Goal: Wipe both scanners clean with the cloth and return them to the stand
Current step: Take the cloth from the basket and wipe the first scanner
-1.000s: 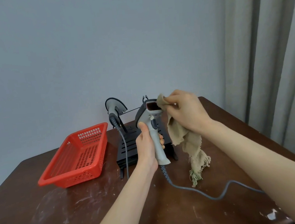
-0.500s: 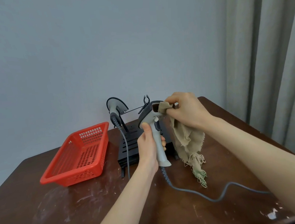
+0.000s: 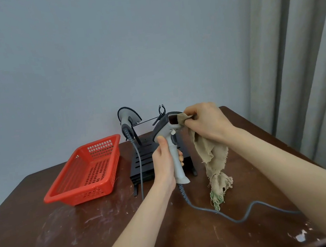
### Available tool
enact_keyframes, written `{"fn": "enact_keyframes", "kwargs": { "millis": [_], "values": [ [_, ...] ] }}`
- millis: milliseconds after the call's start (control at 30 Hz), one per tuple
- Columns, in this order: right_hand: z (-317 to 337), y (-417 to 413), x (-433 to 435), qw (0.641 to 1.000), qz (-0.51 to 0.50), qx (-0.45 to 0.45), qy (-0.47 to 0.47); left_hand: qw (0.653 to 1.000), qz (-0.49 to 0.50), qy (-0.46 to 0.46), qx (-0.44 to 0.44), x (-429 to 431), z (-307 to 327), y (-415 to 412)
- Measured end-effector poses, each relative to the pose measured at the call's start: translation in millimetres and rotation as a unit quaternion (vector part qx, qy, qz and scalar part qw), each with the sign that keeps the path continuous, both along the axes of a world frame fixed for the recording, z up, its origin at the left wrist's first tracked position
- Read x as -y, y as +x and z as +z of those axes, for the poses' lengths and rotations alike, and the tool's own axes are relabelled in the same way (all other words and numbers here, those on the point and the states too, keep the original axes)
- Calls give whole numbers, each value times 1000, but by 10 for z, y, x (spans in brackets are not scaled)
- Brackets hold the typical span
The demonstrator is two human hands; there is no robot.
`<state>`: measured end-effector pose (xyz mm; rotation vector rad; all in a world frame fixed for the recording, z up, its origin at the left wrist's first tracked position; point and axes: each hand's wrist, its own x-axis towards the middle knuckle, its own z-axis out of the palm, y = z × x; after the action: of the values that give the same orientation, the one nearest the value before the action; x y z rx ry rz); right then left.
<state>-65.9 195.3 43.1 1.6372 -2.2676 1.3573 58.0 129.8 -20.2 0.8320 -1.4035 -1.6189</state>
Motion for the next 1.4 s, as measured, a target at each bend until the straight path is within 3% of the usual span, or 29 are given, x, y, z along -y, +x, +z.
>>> {"fn": "enact_keyframes", "kwargs": {
  "millis": [133,333,500,567,633,733,933,1100,1400],
  "values": [
    [7,99,40,993,72,75,-45,1000,10,-17,8,2,-2,-29],
    [-28,-42,-26,1000,-7,-12,18,1000,4,8,-1,32,-6,-3],
    [-30,51,21,995,73,66,-33,1000,14,-5,10,37,-12,-26],
    [-42,-43,-1,998,40,36,12,1000,14,15,5,49,4,-12],
    [-49,-162,-45,994,-54,-43,80,999,4,34,-1,71,6,9],
    [-30,-235,-105,994,-110,-9,21,998,-10,62,-13,85,17,19],
    [46,-37,-112,996,-30,6,-79,995,-22,88,-28,52,13,-7],
    [-50,74,-40,999,-20,-33,-36,995,-34,96,-23,-22,21,-48],
    [84,215,-52,981,117,114,-104,997,-29,70,0,-45,63,-48]
  ]
}}
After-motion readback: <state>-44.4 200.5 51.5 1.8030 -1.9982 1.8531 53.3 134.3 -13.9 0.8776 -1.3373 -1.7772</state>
